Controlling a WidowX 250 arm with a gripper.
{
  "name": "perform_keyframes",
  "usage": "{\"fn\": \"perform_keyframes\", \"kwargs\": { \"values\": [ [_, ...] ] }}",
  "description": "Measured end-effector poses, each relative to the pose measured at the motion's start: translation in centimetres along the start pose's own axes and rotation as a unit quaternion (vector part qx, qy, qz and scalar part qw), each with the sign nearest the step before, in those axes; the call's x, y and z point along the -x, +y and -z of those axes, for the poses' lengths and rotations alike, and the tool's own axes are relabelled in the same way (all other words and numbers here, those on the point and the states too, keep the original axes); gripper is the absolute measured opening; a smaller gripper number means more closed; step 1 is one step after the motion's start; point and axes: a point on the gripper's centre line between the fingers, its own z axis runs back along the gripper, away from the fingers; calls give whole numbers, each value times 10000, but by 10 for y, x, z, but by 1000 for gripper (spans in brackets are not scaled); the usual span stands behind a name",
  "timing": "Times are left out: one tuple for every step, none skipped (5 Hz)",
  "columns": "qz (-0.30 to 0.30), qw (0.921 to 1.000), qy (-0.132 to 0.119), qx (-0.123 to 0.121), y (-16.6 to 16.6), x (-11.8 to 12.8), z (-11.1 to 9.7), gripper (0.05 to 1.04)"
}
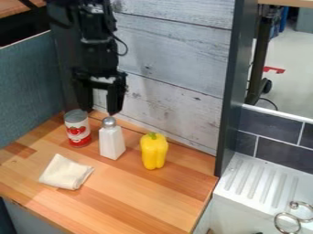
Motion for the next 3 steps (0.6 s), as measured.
{"fn": "perform_keyframes", "kwargs": {
  "values": [
    [-118,9996,139,-237,3,25,-4,1003],
    [-267,9980,412,-396,7,48,4,1003],
    [-434,9977,420,-319,29,59,13,1003]
  ]
}}
